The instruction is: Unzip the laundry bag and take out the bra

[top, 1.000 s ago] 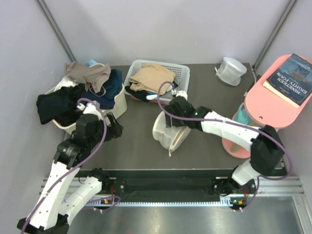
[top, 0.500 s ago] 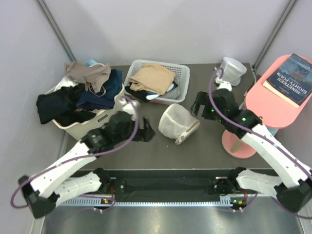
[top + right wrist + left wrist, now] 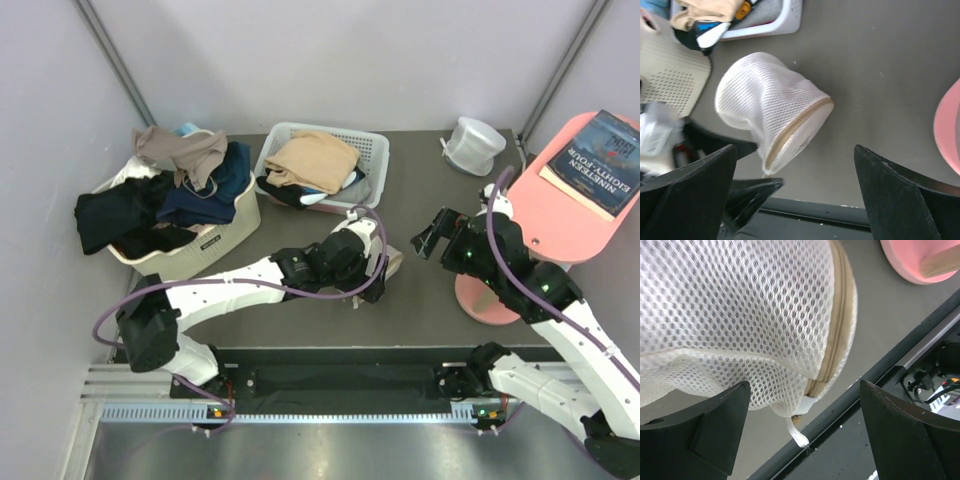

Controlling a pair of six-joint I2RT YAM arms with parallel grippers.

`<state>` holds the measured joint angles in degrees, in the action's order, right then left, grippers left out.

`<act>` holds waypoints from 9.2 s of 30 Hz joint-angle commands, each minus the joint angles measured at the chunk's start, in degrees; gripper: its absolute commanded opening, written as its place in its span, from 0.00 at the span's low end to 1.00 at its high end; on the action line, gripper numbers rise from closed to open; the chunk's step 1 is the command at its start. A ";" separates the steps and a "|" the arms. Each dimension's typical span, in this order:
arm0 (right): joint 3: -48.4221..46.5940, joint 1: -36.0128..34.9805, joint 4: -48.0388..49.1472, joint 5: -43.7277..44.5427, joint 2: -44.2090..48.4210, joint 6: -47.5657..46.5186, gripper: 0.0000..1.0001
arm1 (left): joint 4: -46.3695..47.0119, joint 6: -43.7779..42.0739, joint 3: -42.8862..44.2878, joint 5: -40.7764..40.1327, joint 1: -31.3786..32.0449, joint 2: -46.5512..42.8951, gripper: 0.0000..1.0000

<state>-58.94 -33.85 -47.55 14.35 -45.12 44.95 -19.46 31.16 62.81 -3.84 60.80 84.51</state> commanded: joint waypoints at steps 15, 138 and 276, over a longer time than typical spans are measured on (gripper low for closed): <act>-2.15 0.53 -1.50 -5.63 0.39 -3.19 1.00 | 4.52 4.17 6.10 1.38 0.11 4.97 0.00; -9.35 -30.31 28.13 -11.10 -38.72 -21.92 0.00 | -13.95 34.31 -18.23 12.10 -34.69 -43.01 0.80; -13.57 -34.62 25.58 -10.49 -39.87 -22.36 0.00 | -5.15 38.98 -22.81 16.40 -34.52 -35.47 0.40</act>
<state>-69.45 -67.42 -24.84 4.16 -85.03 23.07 -30.74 69.34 40.77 11.84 25.71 48.29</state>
